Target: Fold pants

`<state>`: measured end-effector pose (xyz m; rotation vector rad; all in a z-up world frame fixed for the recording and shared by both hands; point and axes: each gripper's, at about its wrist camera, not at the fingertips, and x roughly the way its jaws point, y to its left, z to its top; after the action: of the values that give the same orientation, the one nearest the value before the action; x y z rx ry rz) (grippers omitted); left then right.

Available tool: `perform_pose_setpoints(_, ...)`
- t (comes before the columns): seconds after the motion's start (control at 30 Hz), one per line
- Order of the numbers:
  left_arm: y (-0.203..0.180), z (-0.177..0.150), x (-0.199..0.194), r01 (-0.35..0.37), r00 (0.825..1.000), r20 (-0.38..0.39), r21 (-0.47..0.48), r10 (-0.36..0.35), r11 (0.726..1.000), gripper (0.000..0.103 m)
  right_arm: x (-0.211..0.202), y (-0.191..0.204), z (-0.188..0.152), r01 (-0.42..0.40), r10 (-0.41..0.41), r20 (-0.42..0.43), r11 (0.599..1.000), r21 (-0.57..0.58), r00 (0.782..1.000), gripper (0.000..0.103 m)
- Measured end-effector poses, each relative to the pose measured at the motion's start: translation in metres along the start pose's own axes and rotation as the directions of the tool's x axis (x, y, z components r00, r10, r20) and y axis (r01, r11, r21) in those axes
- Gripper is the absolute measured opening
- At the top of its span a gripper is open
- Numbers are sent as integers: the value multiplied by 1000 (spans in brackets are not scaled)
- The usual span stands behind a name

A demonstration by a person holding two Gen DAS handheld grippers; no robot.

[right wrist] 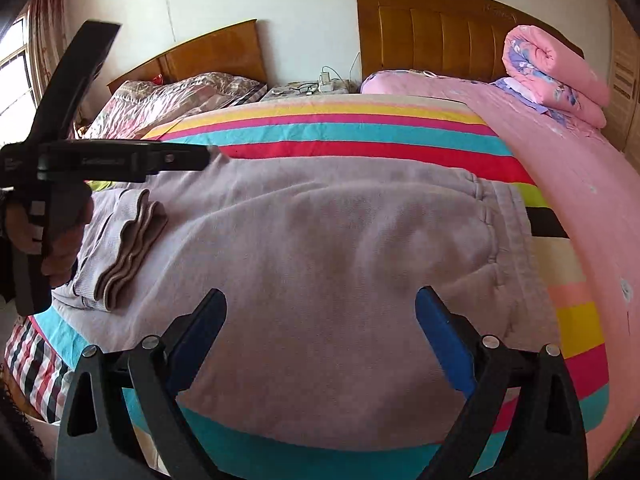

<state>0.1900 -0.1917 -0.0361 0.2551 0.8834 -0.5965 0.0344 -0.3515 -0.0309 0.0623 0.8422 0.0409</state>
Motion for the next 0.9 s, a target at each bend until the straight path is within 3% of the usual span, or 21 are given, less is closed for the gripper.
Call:
perform_pose_setpoints(0.07, -20, 6, 36, -18, 999, -29, 39, 19, 999, 102, 4, -7, -6, -11, 10, -30, 1000, -3, 999, 92)
perform_pose_setpoints(0.2, -25, 11, 86, -36, 995, -89, 16, 38, 999, 102, 6, -24, -29, -51, 49, -78, 998, -22, 996, 92)
perform_pose_setpoints(0.33, -24, 13, 91, -34, 997, -75, 23, 36, 999, 102, -22, -40, -47, -132, 134, -41, 991, 27, 990, 92)
perform_pose_setpoints(0.4, -23, 11, 90, -34, 997, -67, 21, 35, 999, 102, -45, -57, -55, -196, 195, 18, 976, 99, 981, 91)
perform_pose_setpoints(0.47, -22, 11, 89, -42, 997, -63, 22, 44, 999, 102, -59, -80, -65, -195, 189, 47, 959, 208, 981, 91)
perform_pose_setpoints(0.6, -24, 9, 87, -51, 997, -58, 18, 52, 999, 102, -57, -118, -76, -230, 221, 72, 870, 436, 973, 91)
perform_pose_setpoints(0.73, -24, 6, 83, -65, 997, -48, 19, 65, 998, 102, -40, -122, -63, -247, 245, 72, 828, 503, 967, 89)
perform_pose_setpoints(0.83, -25, 4, 83, -65, 997, -46, 19, 66, 998, 102, -20, -121, -52, -208, 257, -13, 810, 548, 966, 89)
perform_pose_setpoints(0.9, -24, 4, 82, -62, 997, -46, 15, 63, 998, 102, -18, -113, -49, -215, 276, -28, 803, 556, 961, 88)
